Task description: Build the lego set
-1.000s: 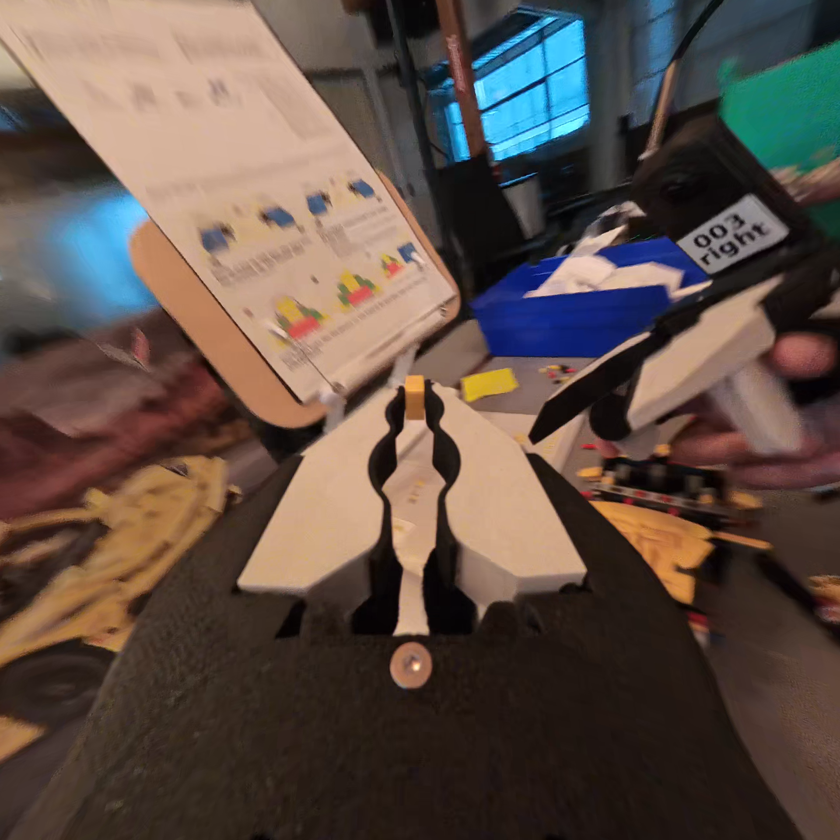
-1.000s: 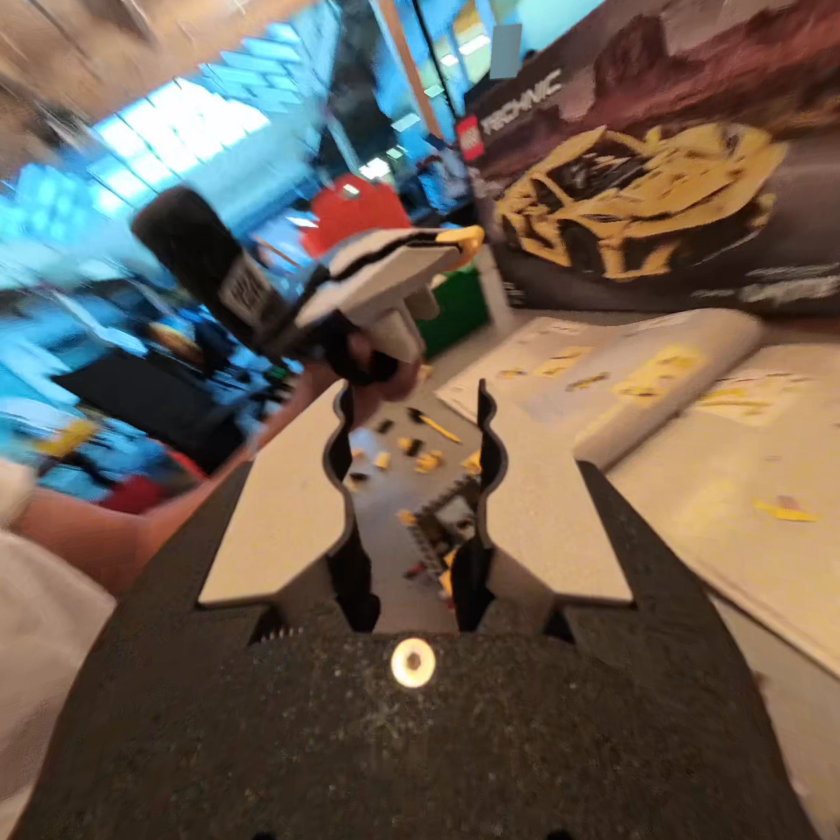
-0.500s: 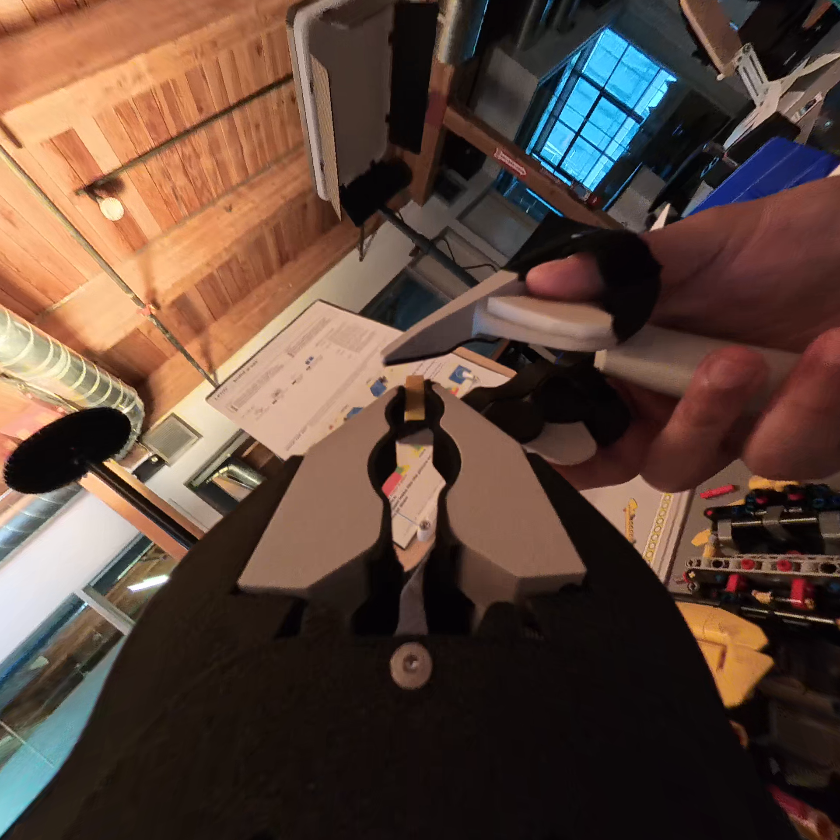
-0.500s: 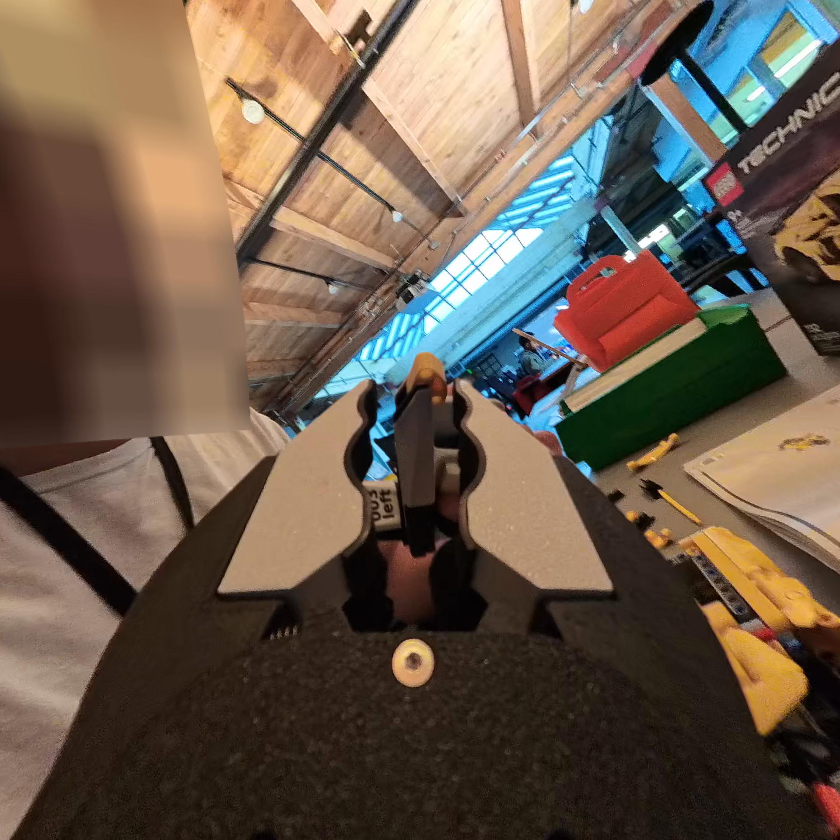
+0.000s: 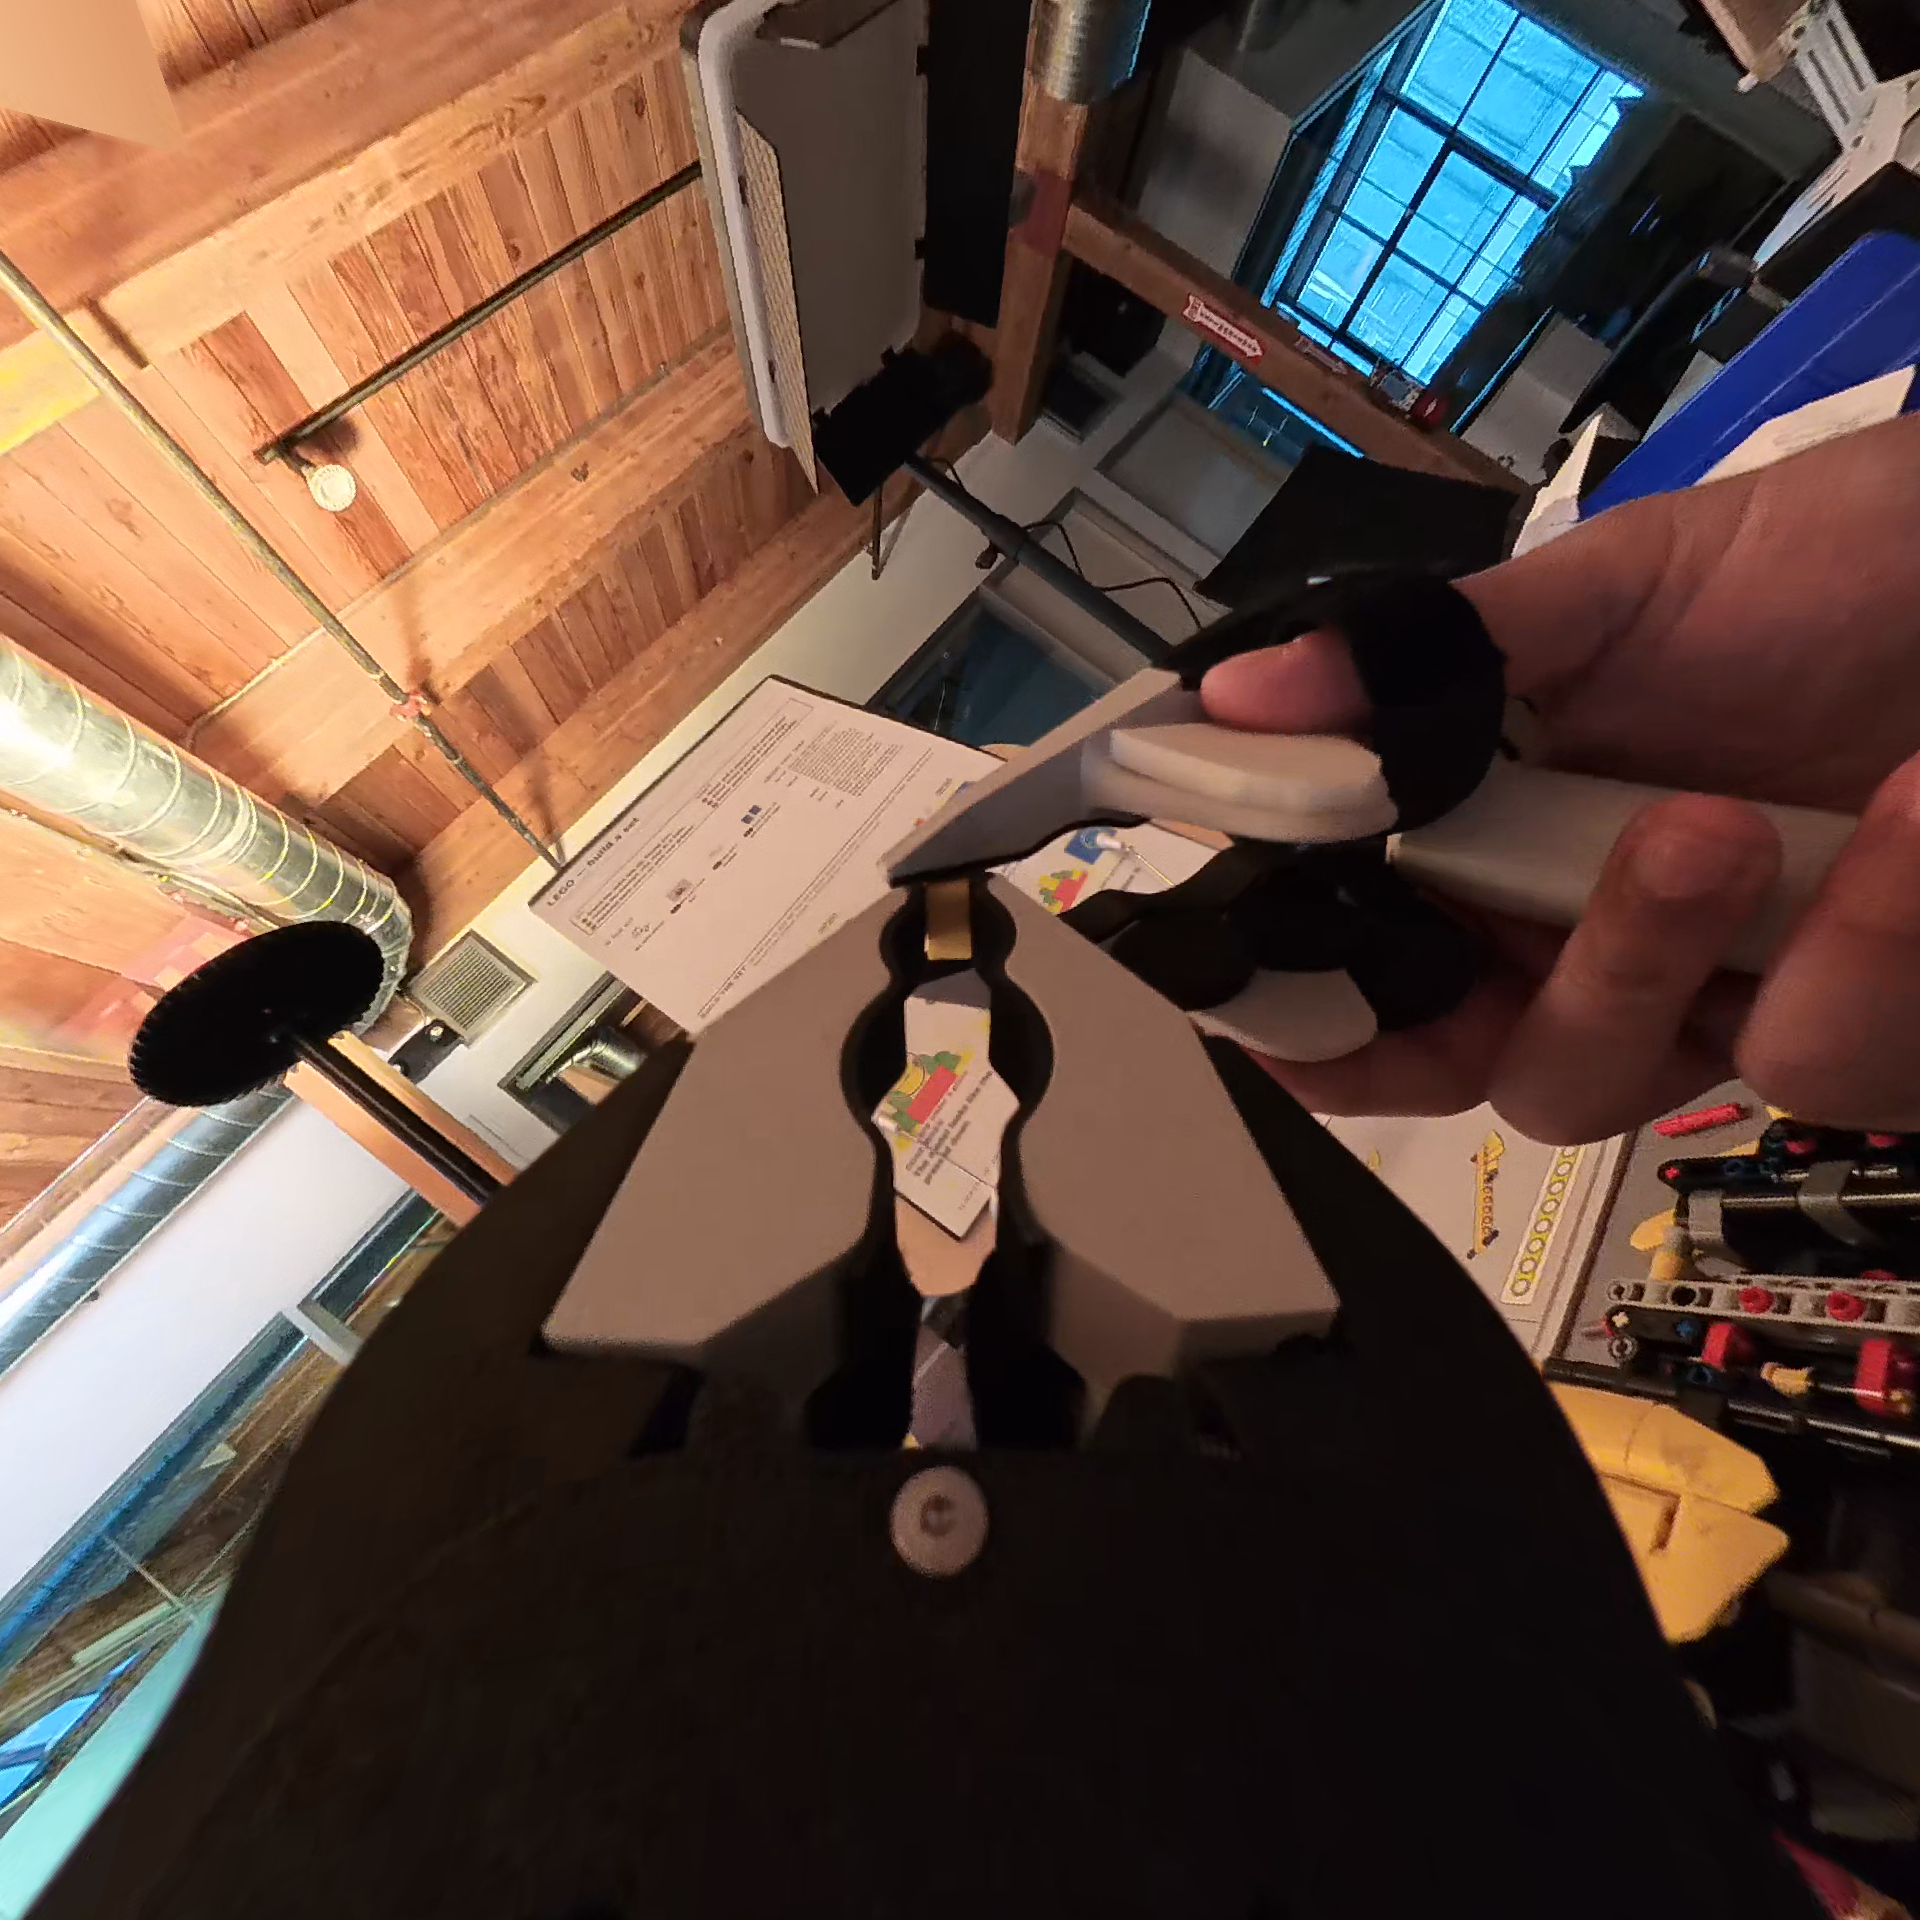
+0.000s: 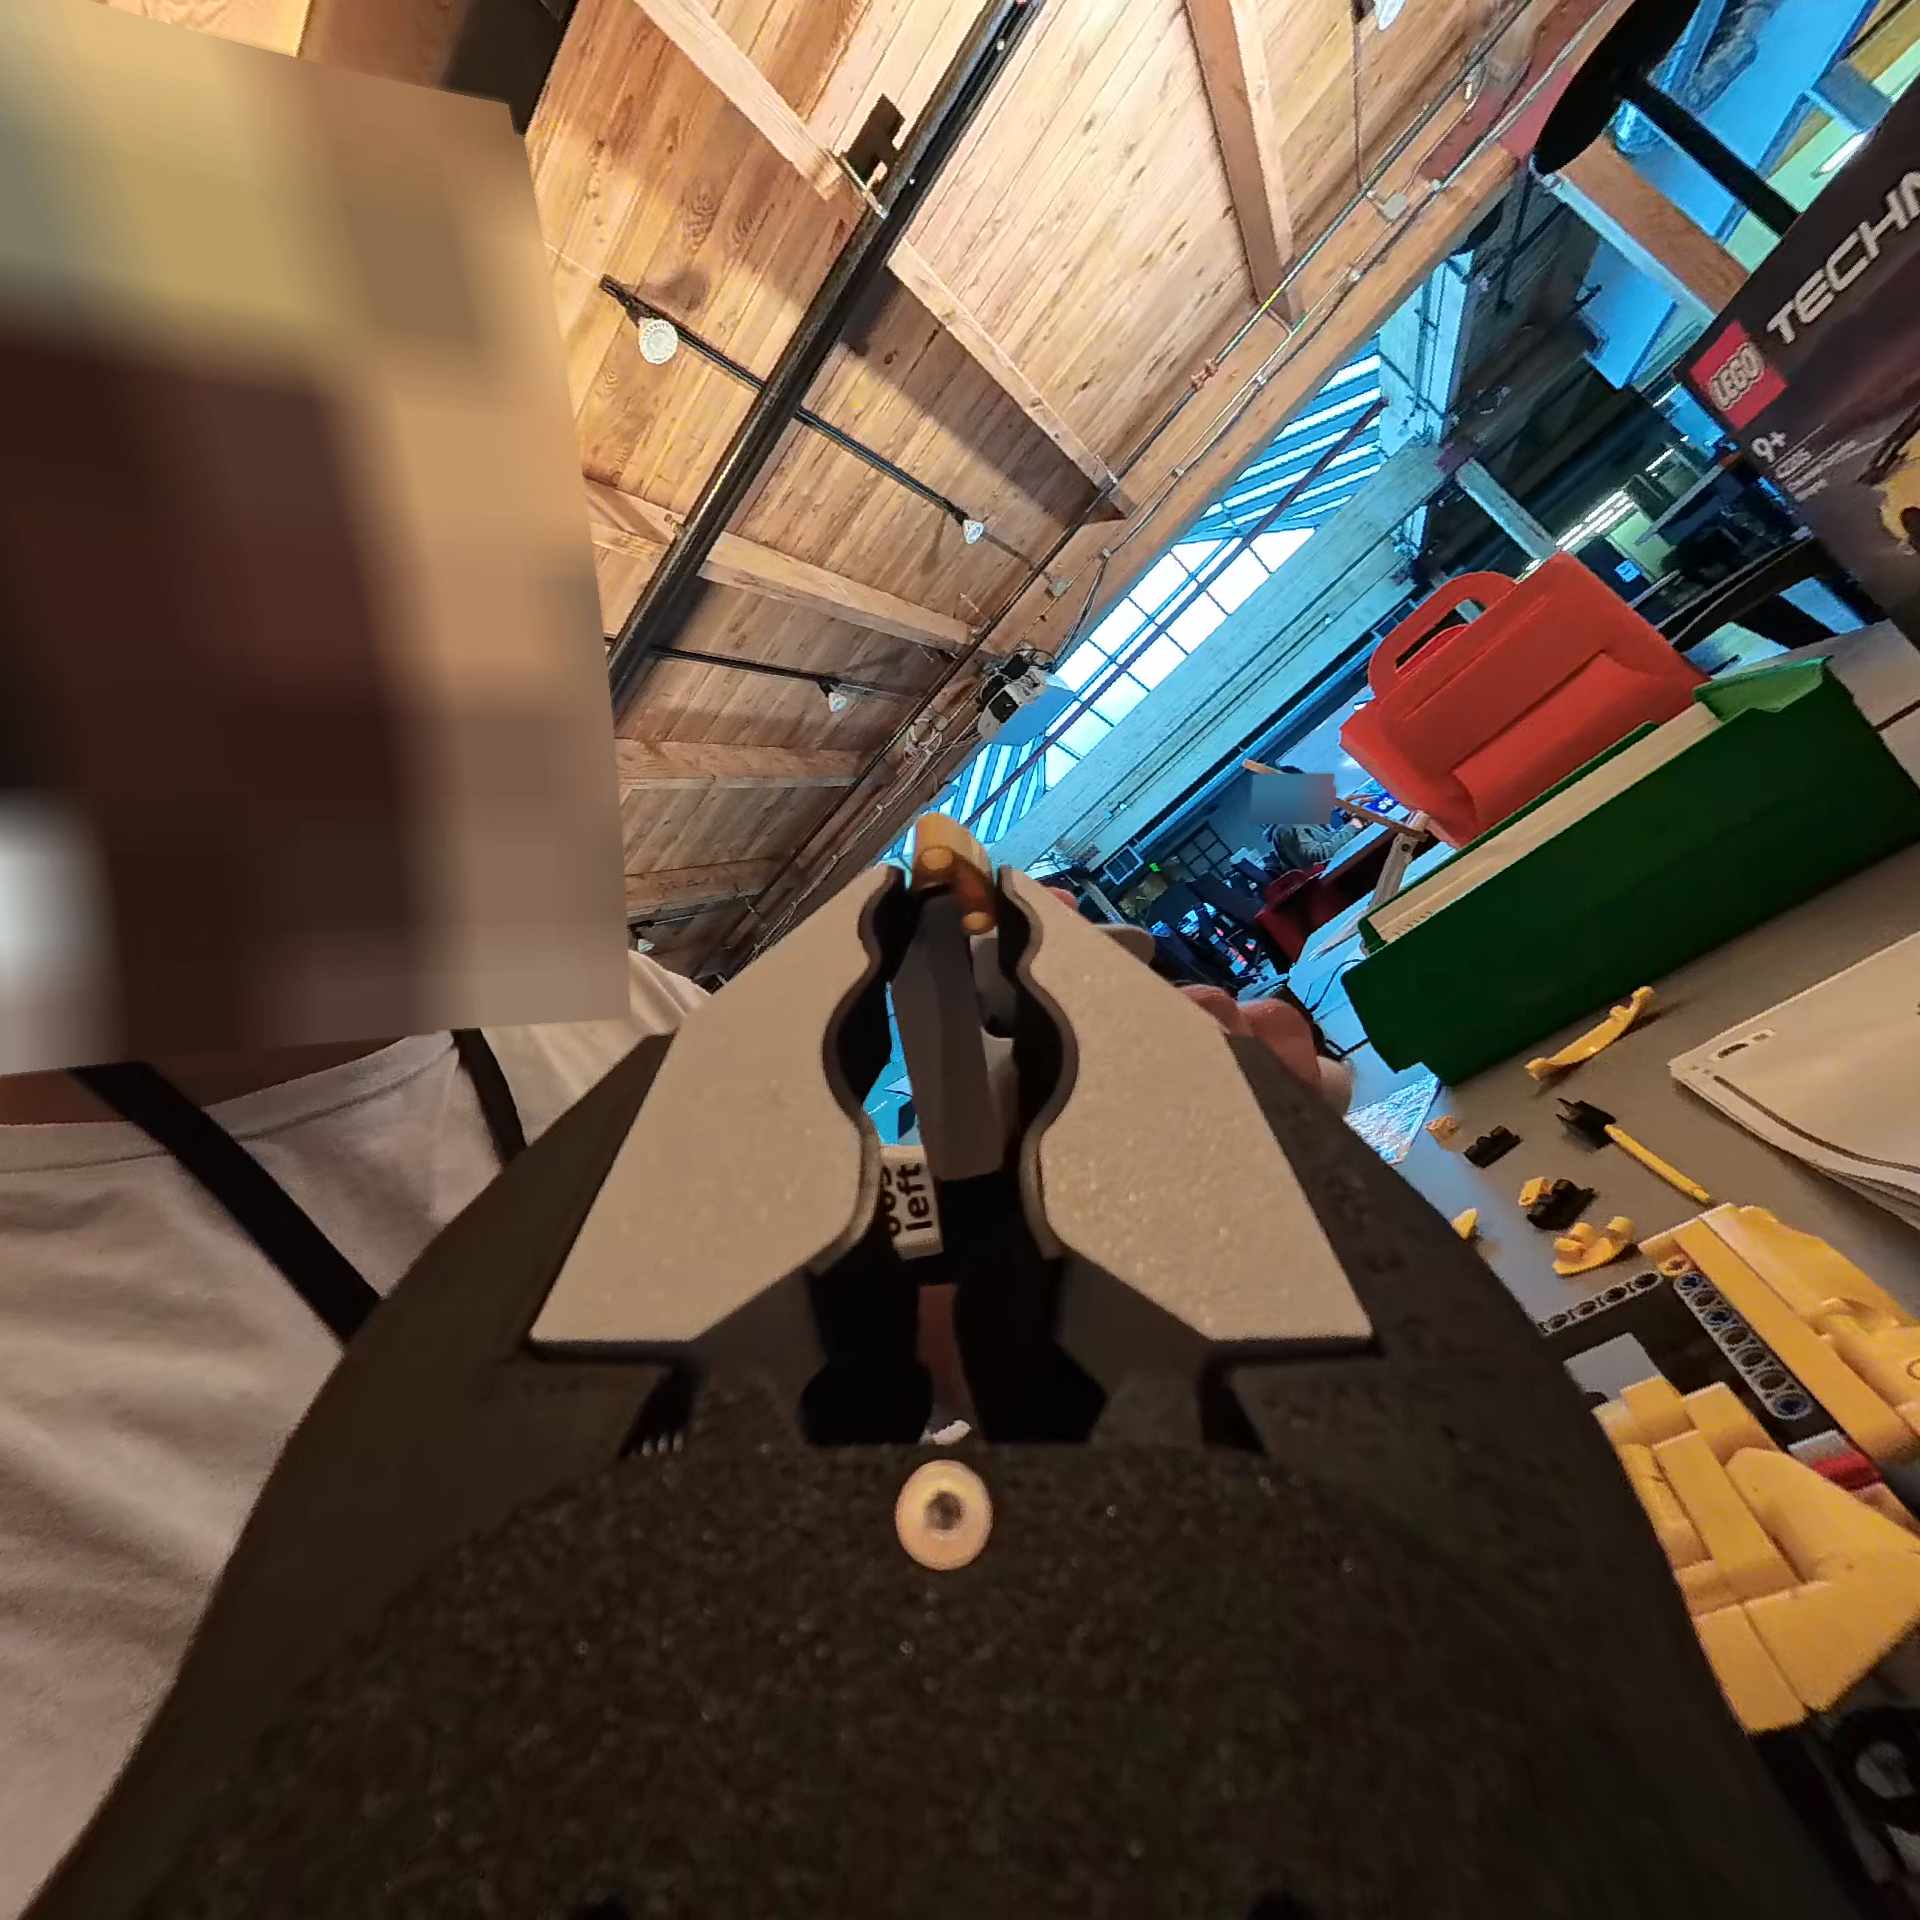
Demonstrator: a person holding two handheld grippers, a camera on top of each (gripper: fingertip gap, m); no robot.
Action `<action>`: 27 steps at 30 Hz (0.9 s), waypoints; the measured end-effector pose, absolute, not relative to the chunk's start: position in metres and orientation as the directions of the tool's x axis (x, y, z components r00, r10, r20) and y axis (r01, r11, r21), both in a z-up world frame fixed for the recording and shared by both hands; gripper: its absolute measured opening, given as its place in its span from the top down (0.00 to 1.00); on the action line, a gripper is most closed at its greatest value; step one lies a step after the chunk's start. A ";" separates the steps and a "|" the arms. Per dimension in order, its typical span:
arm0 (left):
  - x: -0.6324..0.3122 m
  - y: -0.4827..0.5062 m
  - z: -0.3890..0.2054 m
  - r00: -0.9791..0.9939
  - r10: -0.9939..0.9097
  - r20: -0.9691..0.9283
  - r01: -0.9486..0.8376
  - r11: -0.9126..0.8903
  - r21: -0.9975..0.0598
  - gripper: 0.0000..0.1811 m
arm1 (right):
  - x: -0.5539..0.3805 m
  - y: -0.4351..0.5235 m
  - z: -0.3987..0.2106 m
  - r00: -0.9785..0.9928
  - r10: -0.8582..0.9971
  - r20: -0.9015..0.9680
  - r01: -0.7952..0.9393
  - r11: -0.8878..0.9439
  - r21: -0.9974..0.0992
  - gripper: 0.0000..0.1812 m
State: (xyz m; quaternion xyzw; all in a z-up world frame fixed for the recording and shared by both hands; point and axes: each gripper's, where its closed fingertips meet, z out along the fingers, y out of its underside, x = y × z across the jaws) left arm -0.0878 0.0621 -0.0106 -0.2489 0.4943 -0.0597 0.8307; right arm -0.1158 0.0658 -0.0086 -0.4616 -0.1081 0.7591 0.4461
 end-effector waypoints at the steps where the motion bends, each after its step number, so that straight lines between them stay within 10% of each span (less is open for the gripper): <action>1: -0.088 0.062 -0.010 0.509 -0.341 -0.790 -0.155 0.867 -0.474 0.96 | -0.116 0.066 -0.009 -0.168 0.780 -0.602 -0.578 -0.573 -0.581 0.91; 12: -0.087 0.065 -0.011 0.519 -0.309 -0.797 -0.191 0.867 -0.461 0.96 | -0.113 0.070 -0.010 -0.122 0.780 -0.614 -0.586 -0.556 -0.590 0.91; 21: -0.082 0.082 -0.025 0.466 -0.567 -0.679 -0.151 0.706 -0.692 0.93 | -0.068 0.091 -0.019 0.235 0.765 -0.600 -0.602 -0.371 -0.707 0.92; 27: -0.083 0.092 -0.045 0.260 -0.911 -0.319 -0.137 0.292 -0.946 0.94 | -0.030 0.088 -0.021 0.576 0.677 -0.458 -0.431 -0.225 -0.874 0.92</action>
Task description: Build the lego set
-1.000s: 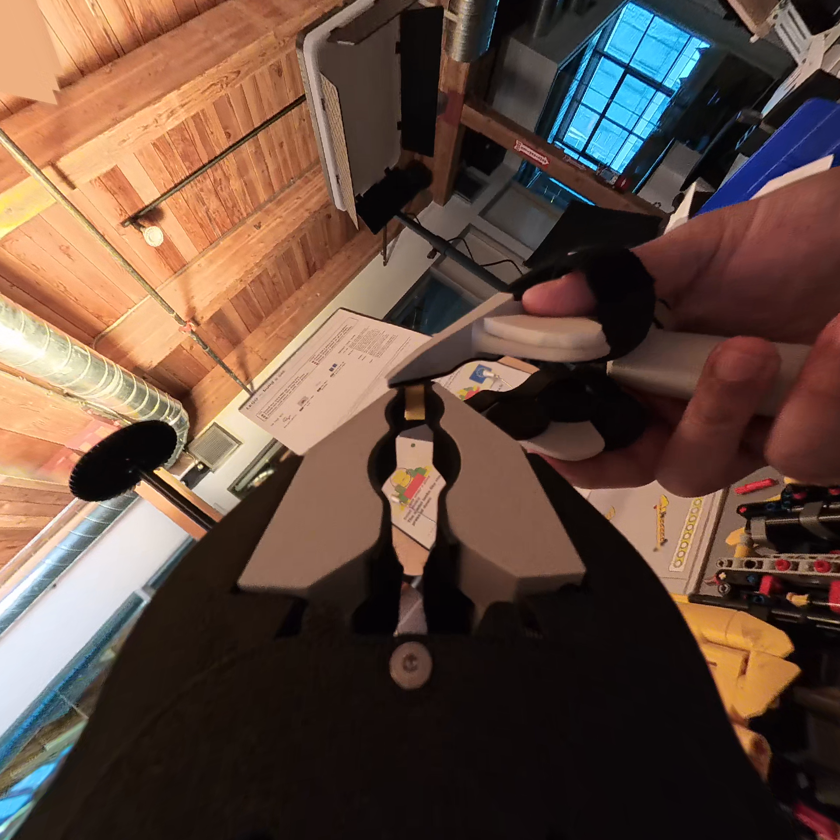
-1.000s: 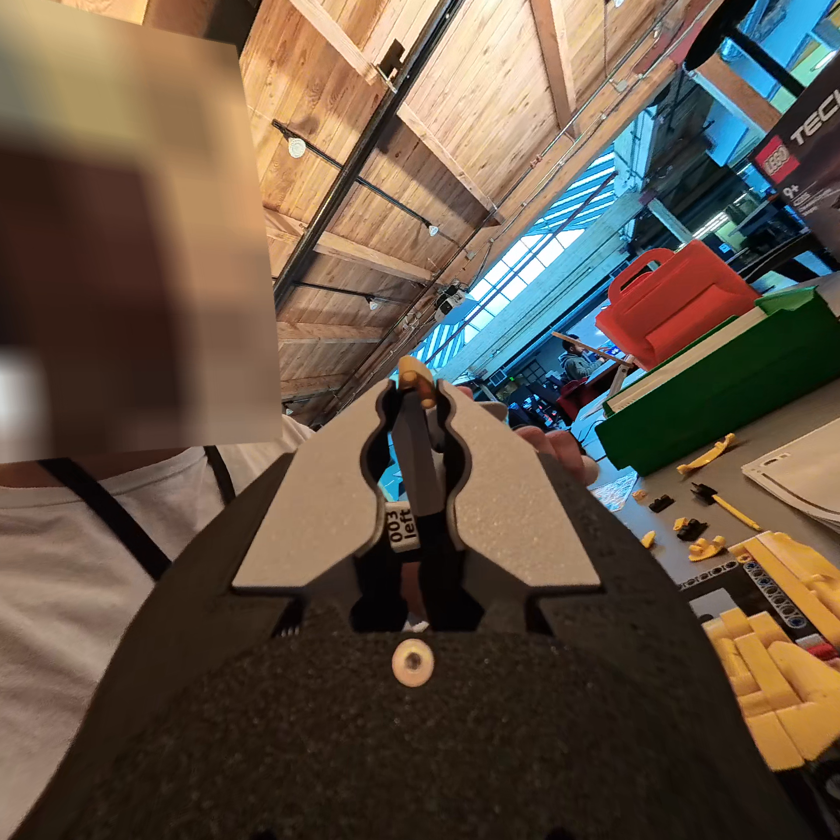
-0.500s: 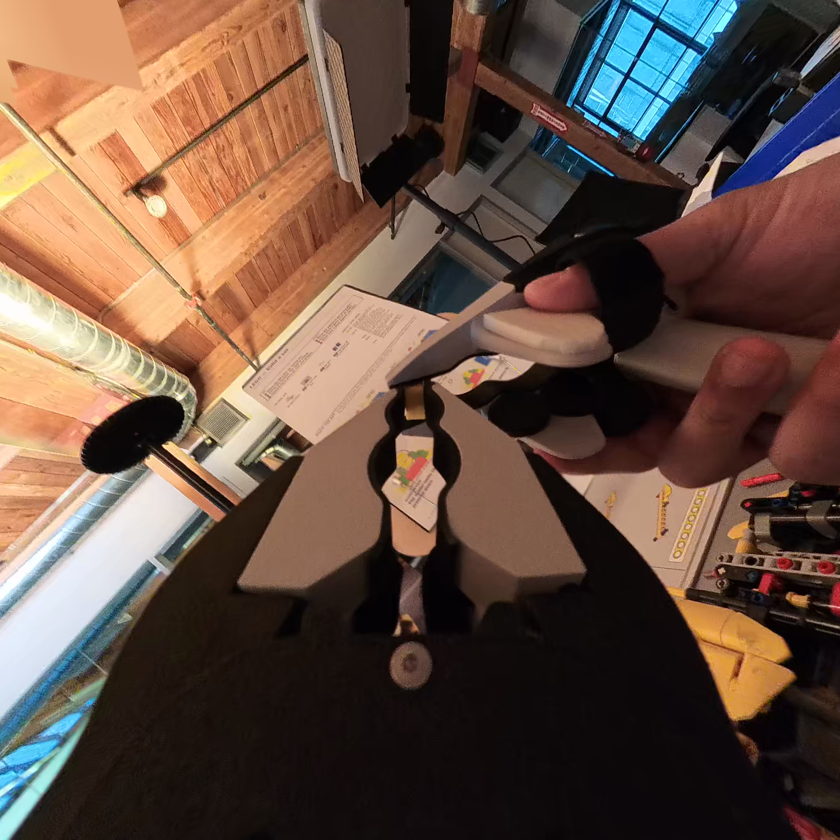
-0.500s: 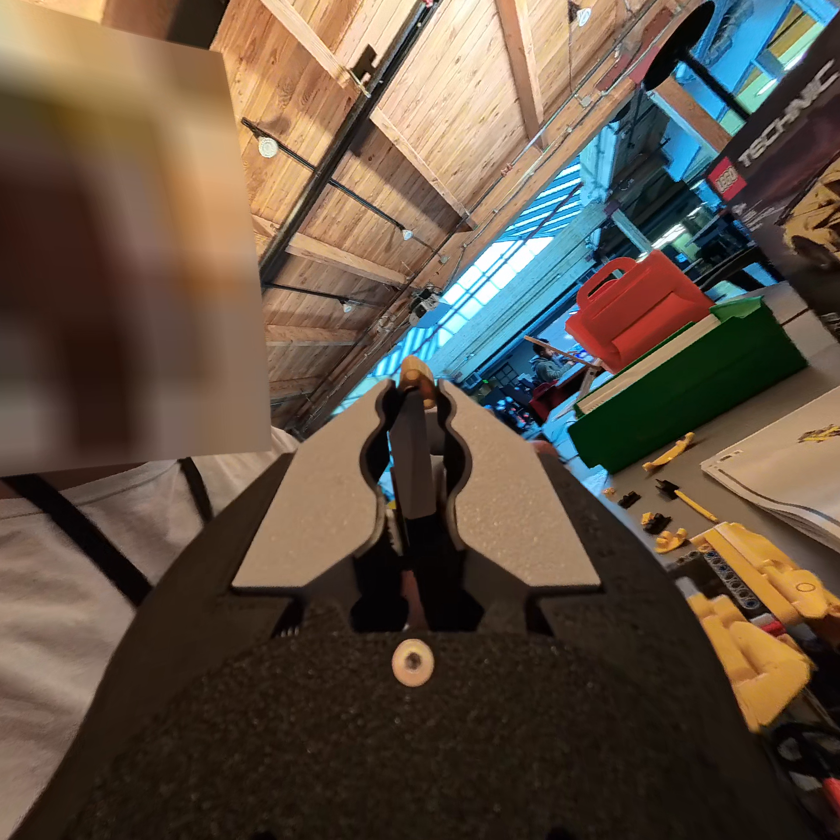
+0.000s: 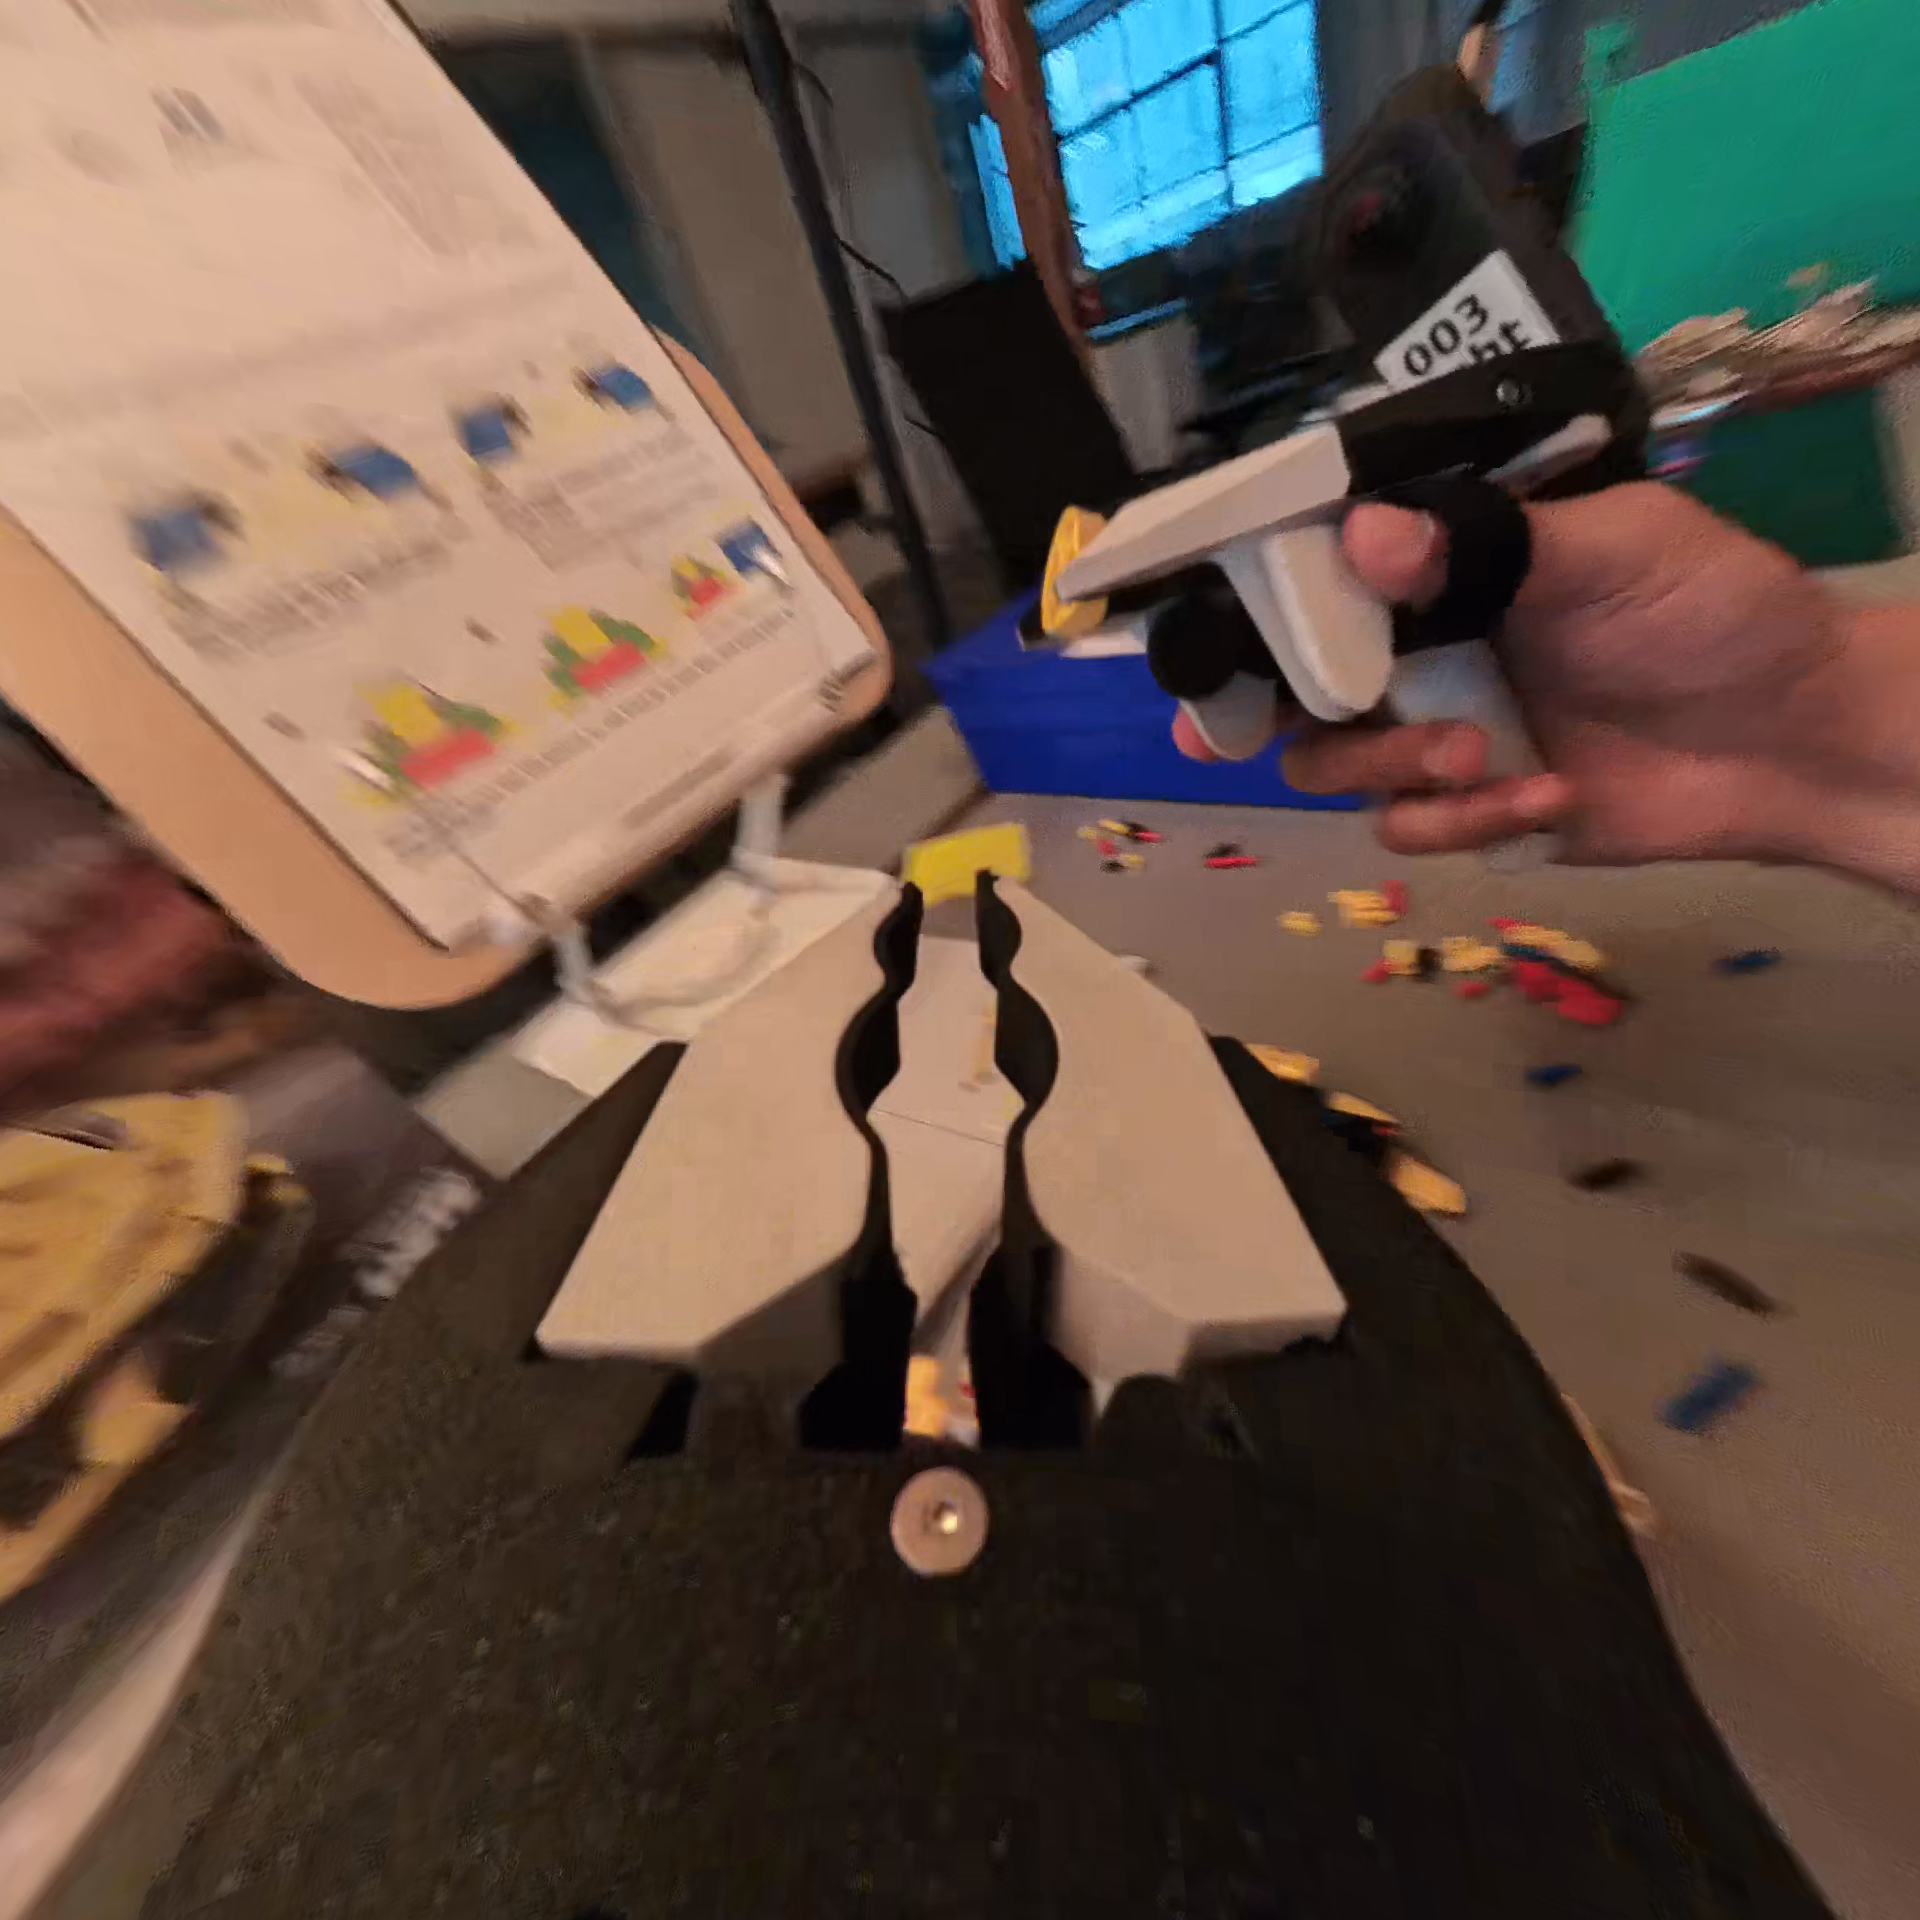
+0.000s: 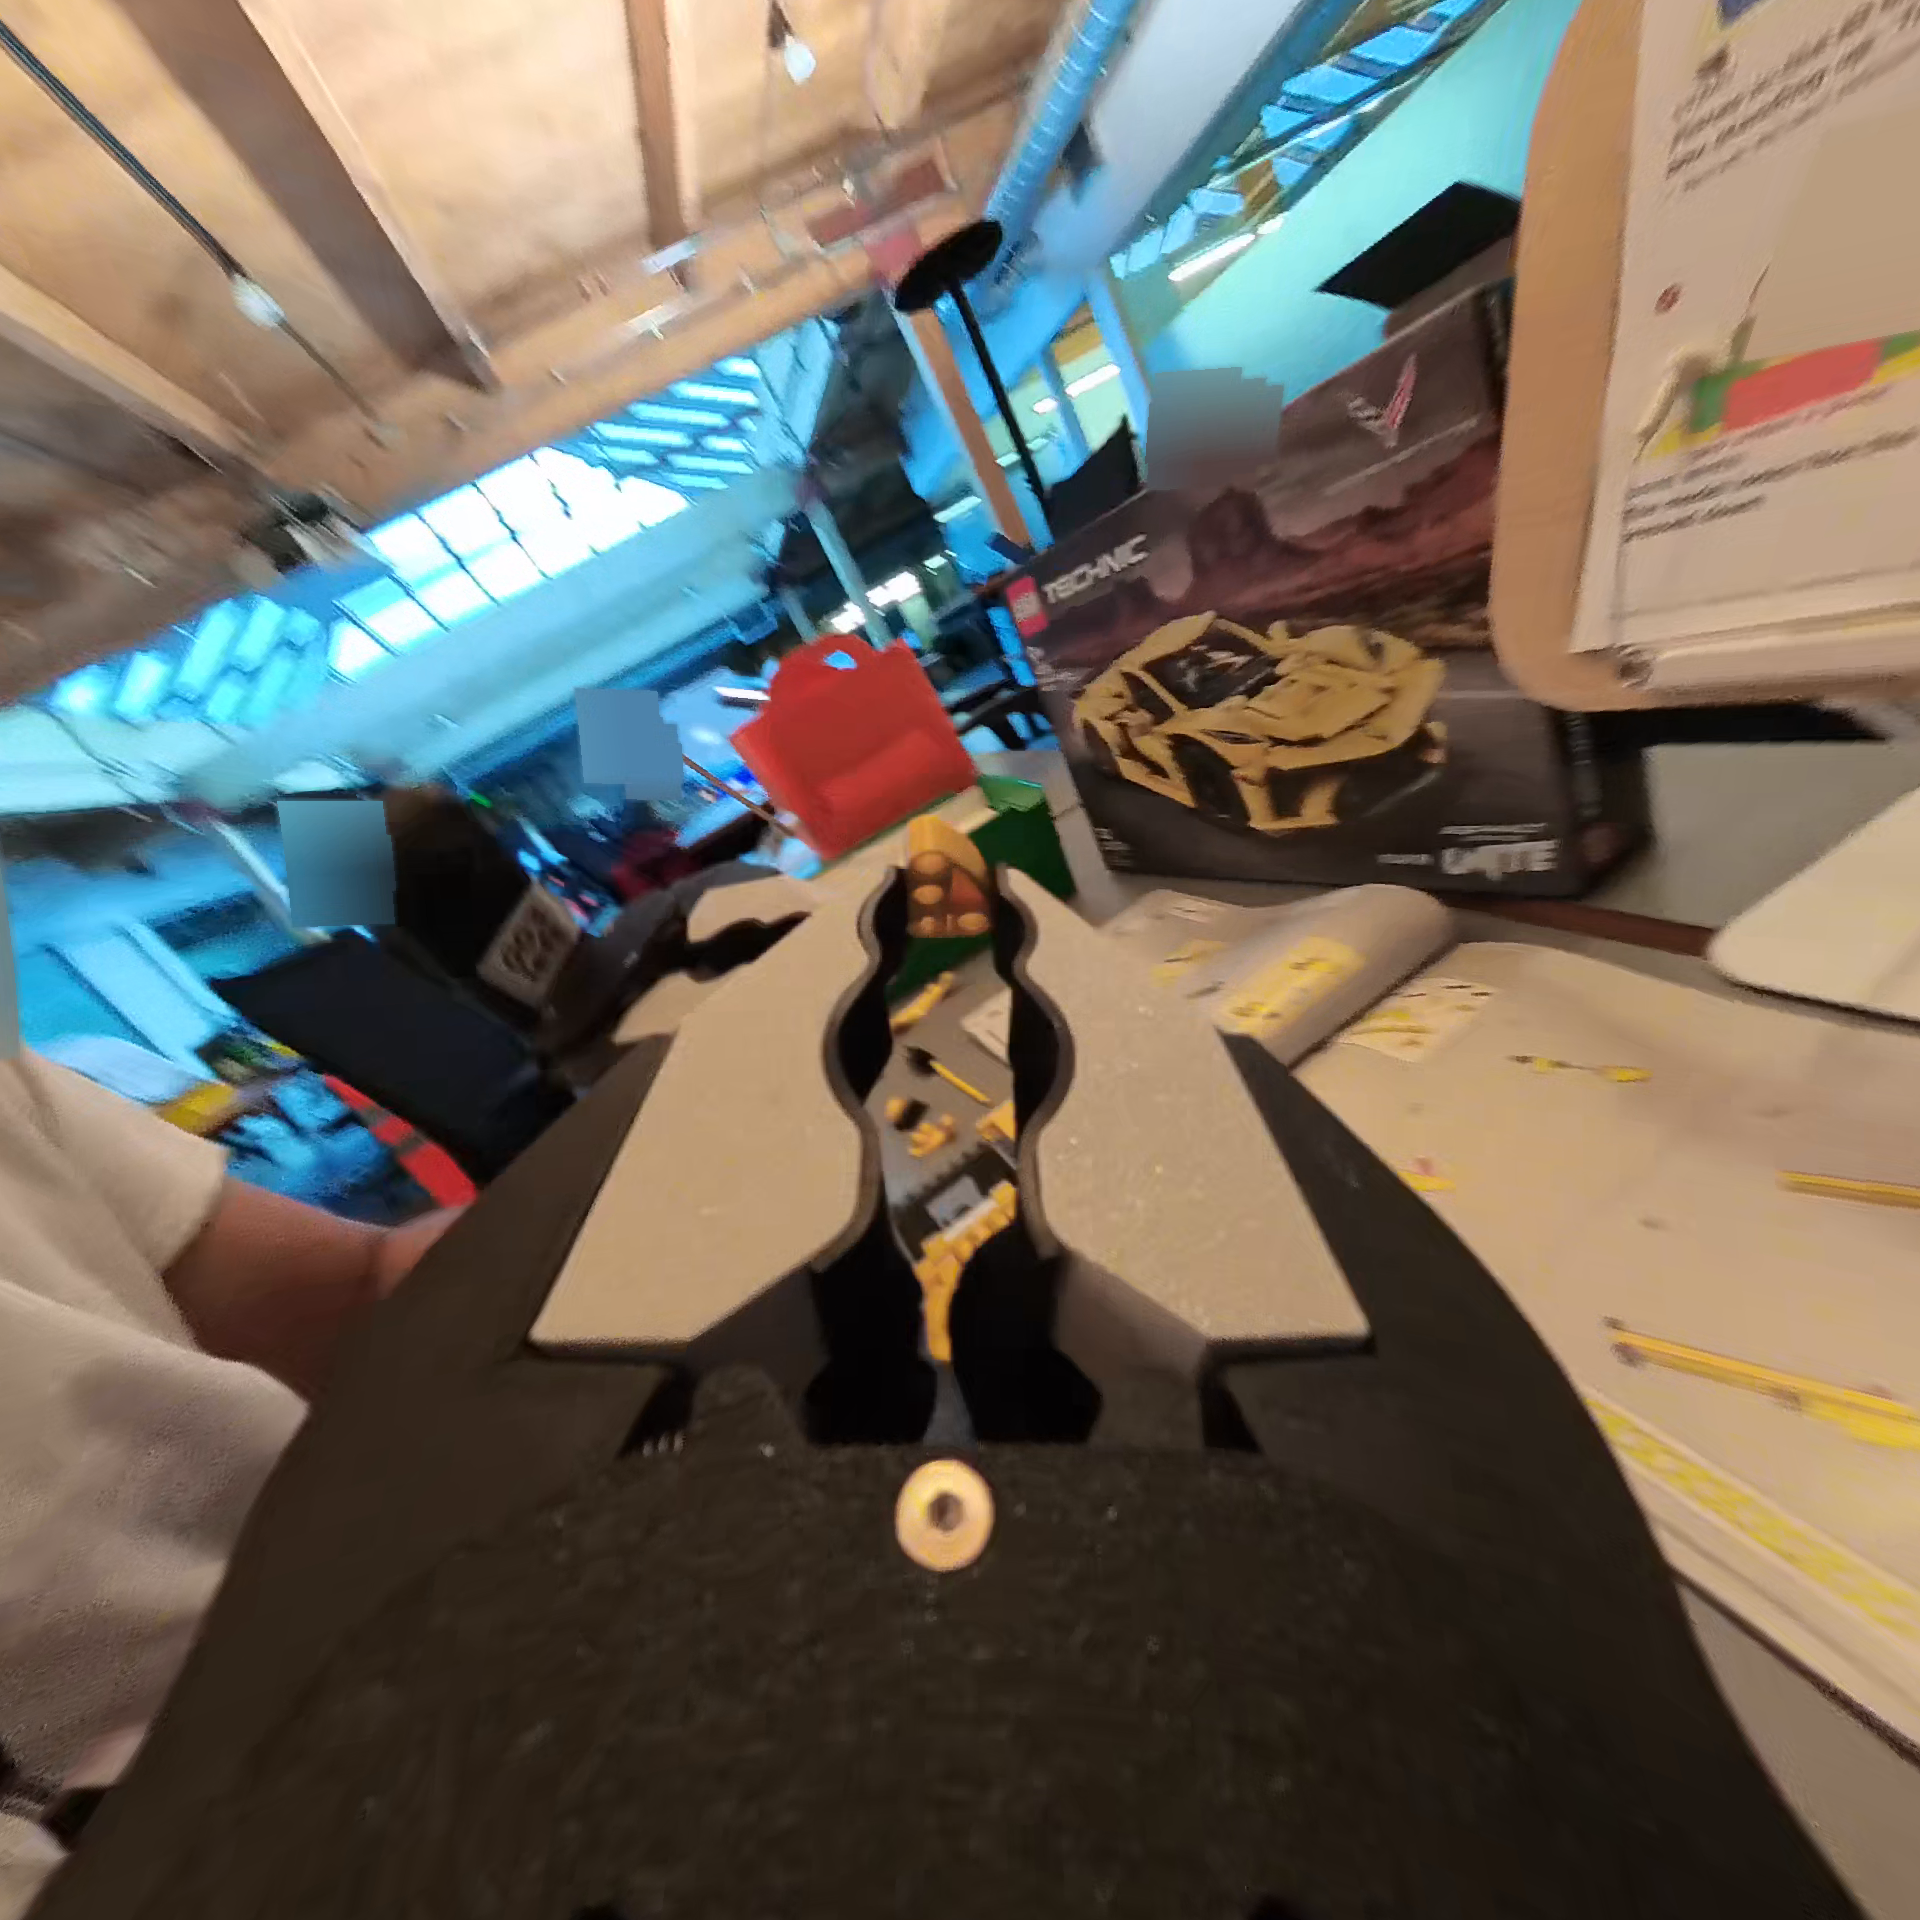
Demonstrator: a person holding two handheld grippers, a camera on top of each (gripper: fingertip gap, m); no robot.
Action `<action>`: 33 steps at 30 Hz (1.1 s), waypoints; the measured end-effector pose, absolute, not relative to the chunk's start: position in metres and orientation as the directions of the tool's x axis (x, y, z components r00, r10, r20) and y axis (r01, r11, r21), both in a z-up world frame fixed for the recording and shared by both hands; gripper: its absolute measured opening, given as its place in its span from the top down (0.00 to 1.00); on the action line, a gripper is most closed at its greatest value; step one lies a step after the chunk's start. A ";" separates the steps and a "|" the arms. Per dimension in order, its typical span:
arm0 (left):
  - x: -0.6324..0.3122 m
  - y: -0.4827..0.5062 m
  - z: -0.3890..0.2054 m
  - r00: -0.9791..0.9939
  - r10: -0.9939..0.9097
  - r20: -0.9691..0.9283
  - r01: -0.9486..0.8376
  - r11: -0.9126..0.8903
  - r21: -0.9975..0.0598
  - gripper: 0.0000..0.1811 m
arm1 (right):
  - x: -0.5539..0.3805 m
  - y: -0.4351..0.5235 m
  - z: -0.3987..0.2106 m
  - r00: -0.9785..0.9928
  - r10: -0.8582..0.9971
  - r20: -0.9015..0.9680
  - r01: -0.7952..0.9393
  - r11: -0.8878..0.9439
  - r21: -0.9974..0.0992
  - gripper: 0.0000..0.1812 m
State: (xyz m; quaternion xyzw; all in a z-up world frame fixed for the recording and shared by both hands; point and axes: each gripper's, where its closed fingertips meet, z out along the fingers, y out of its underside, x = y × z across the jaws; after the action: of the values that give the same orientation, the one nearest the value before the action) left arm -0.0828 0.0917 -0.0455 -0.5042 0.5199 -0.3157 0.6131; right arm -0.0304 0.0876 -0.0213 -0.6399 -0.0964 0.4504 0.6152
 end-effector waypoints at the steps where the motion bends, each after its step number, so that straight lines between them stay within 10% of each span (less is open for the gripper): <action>1: -0.086 0.084 -0.051 0.202 -0.952 -0.230 -0.144 0.203 -0.968 0.94 | -0.029 0.080 -0.019 0.600 0.682 -0.419 -0.393 -0.205 -0.896 0.92; 7: -0.125 -0.015 -0.134 -0.148 -0.959 0.244 -0.484 -0.145 -0.863 0.86 | -0.026 0.020 -0.068 0.648 0.653 -0.394 -0.260 -0.296 -0.919 0.92; 20: -0.088 -0.058 -0.211 -0.118 -0.992 -0.052 -0.743 0.123 -0.658 0.85 | -0.022 -0.043 -0.105 0.664 0.579 -0.472 -0.413 -0.242 -0.878 0.92; 33: -0.086 -0.059 -0.229 -0.155 -0.988 -0.017 -0.805 0.136 -0.577 0.85 | -0.044 -0.045 -0.169 0.817 0.541 -0.199 0.070 -0.436 -0.897 0.92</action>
State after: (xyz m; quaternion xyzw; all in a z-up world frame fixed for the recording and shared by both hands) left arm -0.0862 -0.0590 -0.2287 -0.6174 0.7259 -0.2250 0.2031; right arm -0.0441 -0.0446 -0.1685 -0.8136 -0.1877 0.2367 0.4968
